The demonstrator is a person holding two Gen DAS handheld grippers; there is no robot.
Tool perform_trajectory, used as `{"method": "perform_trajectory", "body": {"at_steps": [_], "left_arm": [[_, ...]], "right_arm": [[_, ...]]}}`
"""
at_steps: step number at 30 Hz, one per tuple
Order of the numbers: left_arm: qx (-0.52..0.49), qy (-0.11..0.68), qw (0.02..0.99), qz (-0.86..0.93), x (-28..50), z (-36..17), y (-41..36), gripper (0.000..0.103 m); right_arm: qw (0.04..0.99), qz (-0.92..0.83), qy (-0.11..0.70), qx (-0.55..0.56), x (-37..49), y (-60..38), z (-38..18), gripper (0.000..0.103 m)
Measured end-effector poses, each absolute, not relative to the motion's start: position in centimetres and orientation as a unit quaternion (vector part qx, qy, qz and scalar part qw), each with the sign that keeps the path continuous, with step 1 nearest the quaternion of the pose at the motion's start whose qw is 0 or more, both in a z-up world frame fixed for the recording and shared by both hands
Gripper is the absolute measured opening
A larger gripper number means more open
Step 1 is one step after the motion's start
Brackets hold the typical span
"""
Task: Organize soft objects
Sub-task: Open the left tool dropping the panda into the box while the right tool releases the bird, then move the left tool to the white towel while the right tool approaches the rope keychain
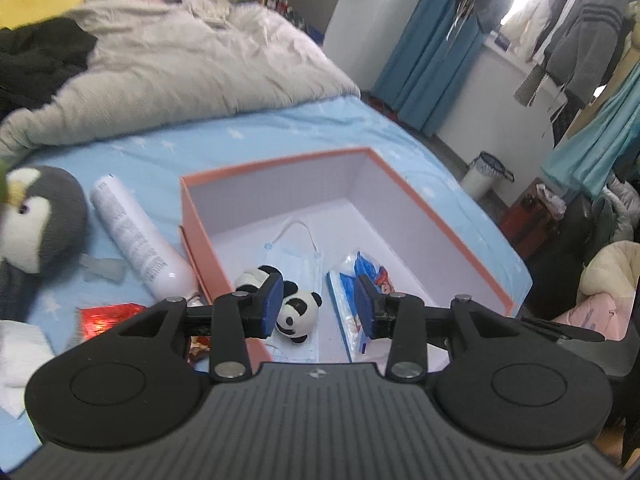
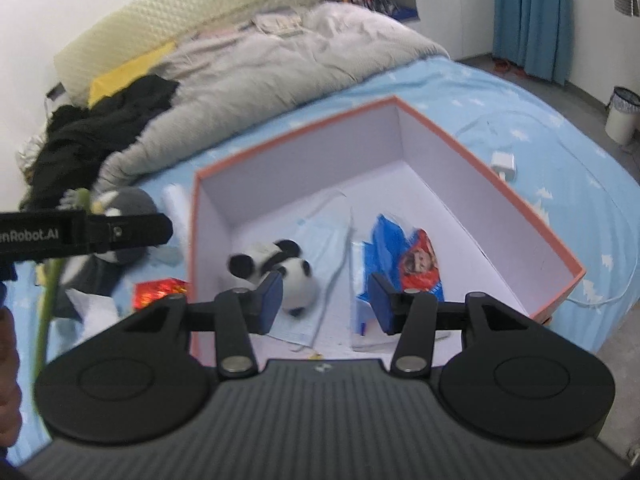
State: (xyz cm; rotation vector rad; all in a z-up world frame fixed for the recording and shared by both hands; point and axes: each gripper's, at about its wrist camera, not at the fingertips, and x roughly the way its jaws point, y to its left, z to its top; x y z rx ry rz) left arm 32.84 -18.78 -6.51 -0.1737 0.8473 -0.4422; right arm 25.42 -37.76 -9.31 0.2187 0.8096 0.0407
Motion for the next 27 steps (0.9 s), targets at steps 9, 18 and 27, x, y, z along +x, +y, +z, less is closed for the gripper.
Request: {"method": "perform_trajectory", "body": {"at_steps": [9, 18, 27], "left_arm": [[-0.094, 0.358, 0.91, -0.189, 26.3, -1.7, -13.8, 0.047], [-0.1, 0.318, 0.932, -0.143, 19.1, 0.9, -8.1, 0.048], [-0.113, 0.313, 0.938, -0.095, 13.1, -0.1, -2.9, 0.048]], "right_arm": [[0.93, 0.054, 0.35, 0.099, 21.3, -34.4, -5.3, 0.05], [0.942, 0.099, 0.309, 0.089, 17.2, -30.1, -2.2, 0.05], [0.937, 0.146, 0.31, 0.065, 13.2, -26.0, -2.5, 0.05]]}}
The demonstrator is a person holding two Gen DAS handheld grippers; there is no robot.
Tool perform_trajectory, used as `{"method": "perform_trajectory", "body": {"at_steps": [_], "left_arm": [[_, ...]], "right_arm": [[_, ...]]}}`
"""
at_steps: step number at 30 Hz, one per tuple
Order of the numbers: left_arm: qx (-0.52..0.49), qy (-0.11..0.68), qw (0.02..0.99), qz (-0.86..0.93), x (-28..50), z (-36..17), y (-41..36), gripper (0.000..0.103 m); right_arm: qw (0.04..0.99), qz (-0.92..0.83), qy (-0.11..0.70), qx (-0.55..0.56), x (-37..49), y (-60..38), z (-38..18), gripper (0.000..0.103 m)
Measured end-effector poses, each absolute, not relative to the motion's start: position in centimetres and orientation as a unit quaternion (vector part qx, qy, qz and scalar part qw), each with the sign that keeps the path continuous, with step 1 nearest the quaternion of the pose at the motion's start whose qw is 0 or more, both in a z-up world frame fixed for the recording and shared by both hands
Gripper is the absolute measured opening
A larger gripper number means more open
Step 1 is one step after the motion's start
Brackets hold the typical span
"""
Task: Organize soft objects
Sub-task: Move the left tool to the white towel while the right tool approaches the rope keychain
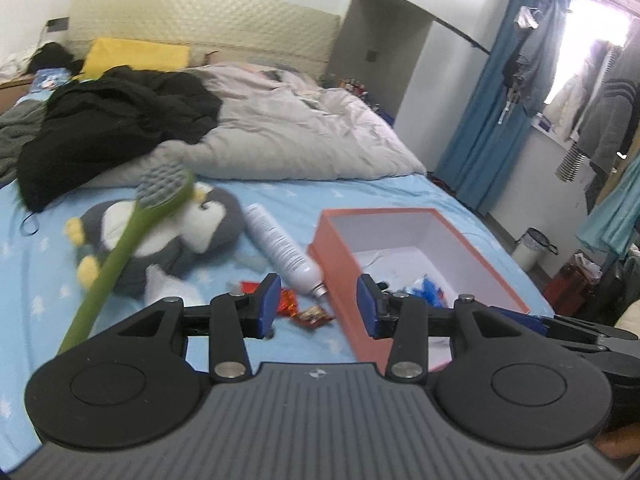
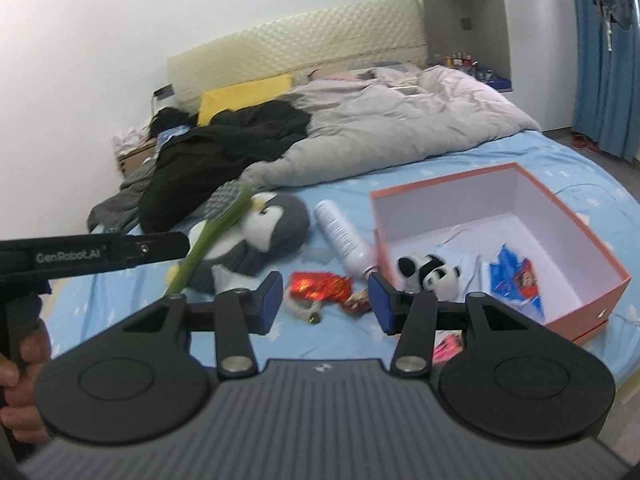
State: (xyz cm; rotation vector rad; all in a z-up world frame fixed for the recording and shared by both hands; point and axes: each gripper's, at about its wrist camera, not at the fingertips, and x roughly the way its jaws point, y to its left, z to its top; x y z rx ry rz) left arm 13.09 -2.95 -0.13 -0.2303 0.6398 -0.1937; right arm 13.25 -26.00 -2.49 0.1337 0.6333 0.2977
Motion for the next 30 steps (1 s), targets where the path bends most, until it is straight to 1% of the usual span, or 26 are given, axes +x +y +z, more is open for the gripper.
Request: {"method": "perform_trajectory", "body": {"at_steps": [8, 16, 21, 25, 26, 27, 28, 30], "left_arm": [[-0.121, 0.331, 0.933, -0.065, 9.9, -3.0, -0.8, 0.048], [-0.127, 0.38, 0.915, -0.041, 7.9, -8.0, 0.0, 0.048], [-0.142, 0.409, 0.901, -0.026, 8.5, -10.9, 1.2, 0.048], [-0.149, 0.423, 0.894, -0.014, 10.5, -12.6, 2.4, 0.048], [-0.15, 0.425, 0.893, -0.011, 11.1, -12.8, 2.6, 0.048], [-0.151, 0.427, 0.891, -0.008, 11.8, -13.2, 3.0, 0.054], [-0.15, 0.43, 0.89, -0.005, 12.6, -13.6, 3.3, 0.057], [-0.145, 0.436, 0.888, -0.006, 14.4, -14.4, 3.8, 0.058]], "right_arm": [[0.929, 0.164, 0.327, 0.053, 10.7, -23.5, -4.9, 0.05], [0.915, 0.182, 0.358, 0.044, 8.9, -21.8, -7.8, 0.05], [0.906, 0.189, 0.376, 0.043, 9.4, -21.0, -9.5, 0.05], [0.901, 0.19, 0.388, 0.039, 10.8, -20.4, -10.8, 0.05], [0.9, 0.19, 0.391, 0.037, 11.3, -20.2, -11.1, 0.05], [0.899, 0.191, 0.392, 0.035, 11.8, -20.0, -11.4, 0.05], [0.898, 0.192, 0.394, 0.032, 12.4, -19.7, -11.8, 0.05], [0.895, 0.193, 0.401, 0.025, 13.8, -19.3, -12.6, 0.05]]}}
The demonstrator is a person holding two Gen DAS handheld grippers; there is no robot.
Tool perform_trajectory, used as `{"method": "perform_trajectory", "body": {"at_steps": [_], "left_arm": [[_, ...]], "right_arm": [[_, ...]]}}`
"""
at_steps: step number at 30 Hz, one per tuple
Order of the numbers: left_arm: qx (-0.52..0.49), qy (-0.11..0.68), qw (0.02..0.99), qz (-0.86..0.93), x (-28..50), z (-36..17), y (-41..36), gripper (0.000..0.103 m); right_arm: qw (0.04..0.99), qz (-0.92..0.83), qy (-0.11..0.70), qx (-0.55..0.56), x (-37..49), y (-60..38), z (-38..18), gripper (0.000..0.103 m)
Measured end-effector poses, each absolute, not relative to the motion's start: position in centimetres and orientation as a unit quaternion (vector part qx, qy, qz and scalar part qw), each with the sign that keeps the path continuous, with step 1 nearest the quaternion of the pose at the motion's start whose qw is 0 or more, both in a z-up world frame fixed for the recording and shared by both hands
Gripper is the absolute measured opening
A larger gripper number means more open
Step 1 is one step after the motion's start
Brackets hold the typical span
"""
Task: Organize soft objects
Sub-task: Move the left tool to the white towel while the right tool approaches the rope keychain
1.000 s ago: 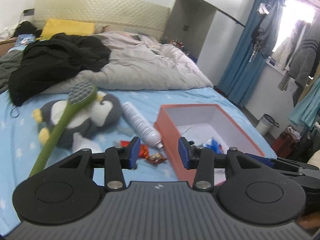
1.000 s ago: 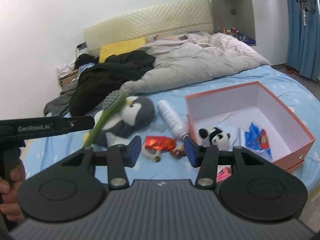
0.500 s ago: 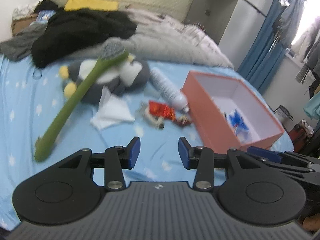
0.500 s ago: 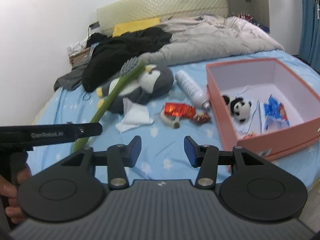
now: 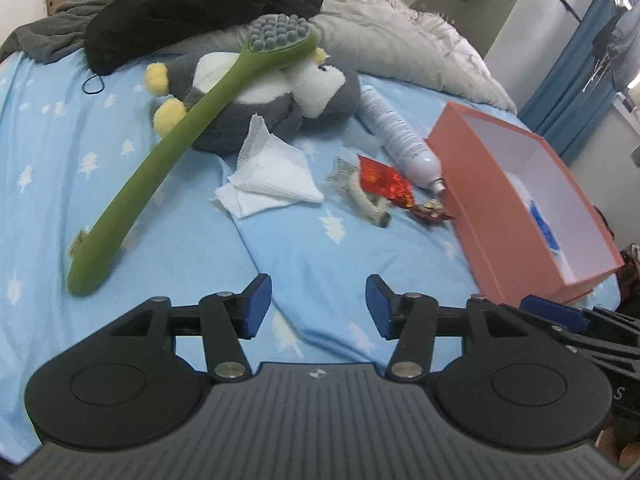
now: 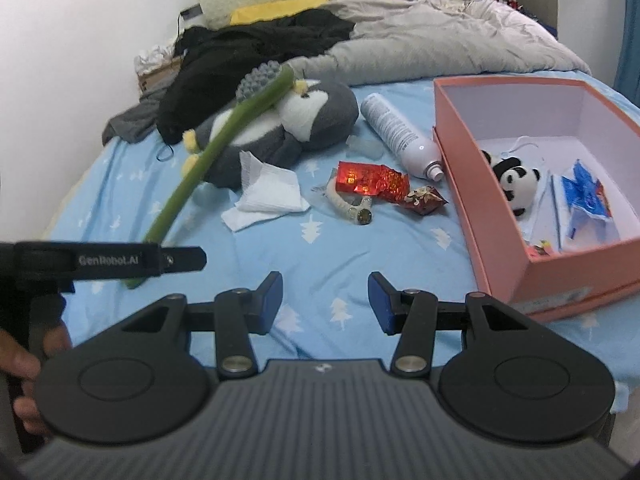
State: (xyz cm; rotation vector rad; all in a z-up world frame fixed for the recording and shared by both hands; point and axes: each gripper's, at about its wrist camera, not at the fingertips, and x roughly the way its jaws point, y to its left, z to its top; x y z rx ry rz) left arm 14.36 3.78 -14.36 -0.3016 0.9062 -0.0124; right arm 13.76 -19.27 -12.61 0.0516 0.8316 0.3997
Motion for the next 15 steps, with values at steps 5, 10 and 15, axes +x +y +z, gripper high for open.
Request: {"method": "perform_trajectory", "body": {"at_steps": [5, 10, 15], "left_arm": [[-0.143, 0.448, 0.883, -0.001, 19.5, -16.8, 5.1, 0.064], [-0.13, 0.466, 0.875, 0.001, 24.7, -19.6, 5.7, 0.066], [-0.103, 0.468, 0.877, -0.008, 29.2, -22.3, 5.8, 0.075]], "right_arm": [[0.89, 0.198, 0.411, 0.008, 17.8, -17.9, -14.8, 0.05], [0.886, 0.196, 0.419, -0.004, 22.2, -16.6, -17.2, 0.05], [0.882, 0.192, 0.43, -0.021, 26.3, -15.5, -20.0, 0.05]]}}
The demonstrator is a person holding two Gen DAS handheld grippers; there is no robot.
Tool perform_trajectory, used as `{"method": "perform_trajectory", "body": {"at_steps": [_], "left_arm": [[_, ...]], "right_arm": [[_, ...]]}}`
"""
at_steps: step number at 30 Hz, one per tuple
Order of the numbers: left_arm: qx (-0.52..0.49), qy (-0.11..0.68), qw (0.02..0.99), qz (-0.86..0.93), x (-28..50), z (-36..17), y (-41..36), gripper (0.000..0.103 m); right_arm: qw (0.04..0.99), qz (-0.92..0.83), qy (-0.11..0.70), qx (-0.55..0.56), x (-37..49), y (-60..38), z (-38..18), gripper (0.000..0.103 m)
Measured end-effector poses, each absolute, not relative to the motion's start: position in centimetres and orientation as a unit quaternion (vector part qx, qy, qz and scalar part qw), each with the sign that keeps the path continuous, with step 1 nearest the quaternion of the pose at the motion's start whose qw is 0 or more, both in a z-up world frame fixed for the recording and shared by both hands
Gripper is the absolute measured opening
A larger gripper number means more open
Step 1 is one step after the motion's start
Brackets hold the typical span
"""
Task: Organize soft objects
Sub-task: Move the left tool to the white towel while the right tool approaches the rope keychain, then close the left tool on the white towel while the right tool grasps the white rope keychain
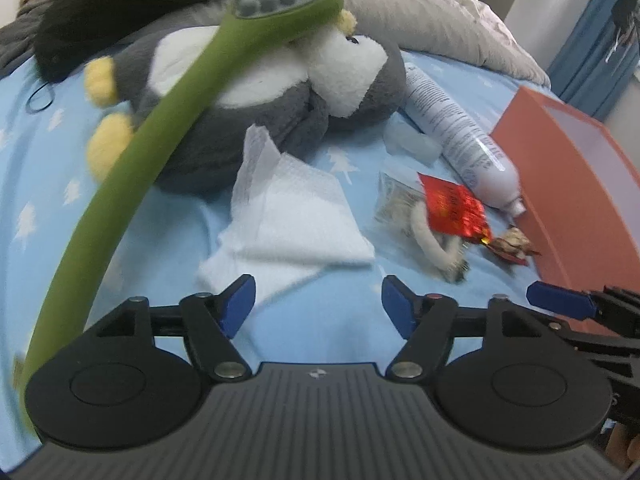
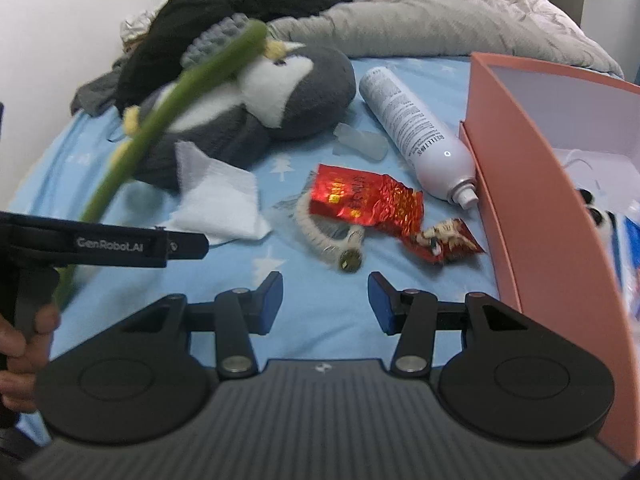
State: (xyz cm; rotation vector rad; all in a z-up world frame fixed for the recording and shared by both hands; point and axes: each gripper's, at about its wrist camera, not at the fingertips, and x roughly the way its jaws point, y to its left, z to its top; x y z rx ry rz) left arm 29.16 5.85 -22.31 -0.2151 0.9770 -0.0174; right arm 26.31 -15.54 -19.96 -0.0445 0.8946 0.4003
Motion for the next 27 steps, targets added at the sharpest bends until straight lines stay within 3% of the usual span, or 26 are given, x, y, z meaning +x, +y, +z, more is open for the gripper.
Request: {"method": "perform_trajectory", "body": {"at_steps": [10, 12, 14, 15, 19, 27], "left_arm": [[-0.032, 0.488, 0.871, -0.034, 34.2, -25.8, 5.4, 0.074], [-0.028, 0.49, 0.871, -0.033, 34.2, -25.8, 5.3, 0.065], [-0.024, 0.493, 0.869, -0.025, 34.3, -25.7, 5.3, 0.05], [-0.031, 0.494, 0.868, -0.023, 34.3, -25.6, 5.5, 0.04], [-0.063, 0.502, 0.862, -0.003, 34.3, -25.4, 6.3, 0.02], [-0.124, 0.476, 0.87, 0.009, 31.3, -23.9, 6.8, 0.014]], "right_arm": [[0.855, 0.205, 0.471, -0.068, 31.9, -12.9, -24.0, 0.045], [0.85, 0.209, 0.478, -0.076, 32.1, -12.4, -24.3, 0.043], [0.847, 0.208, 0.482, -0.085, 32.1, -12.2, -24.2, 0.032], [0.845, 0.208, 0.486, -0.086, 32.2, -12.2, -24.0, 0.032], [0.84, 0.209, 0.492, -0.093, 32.2, -12.1, -23.7, 0.03], [0.854, 0.218, 0.463, -0.097, 30.0, -12.6, -23.5, 0.03]]}}
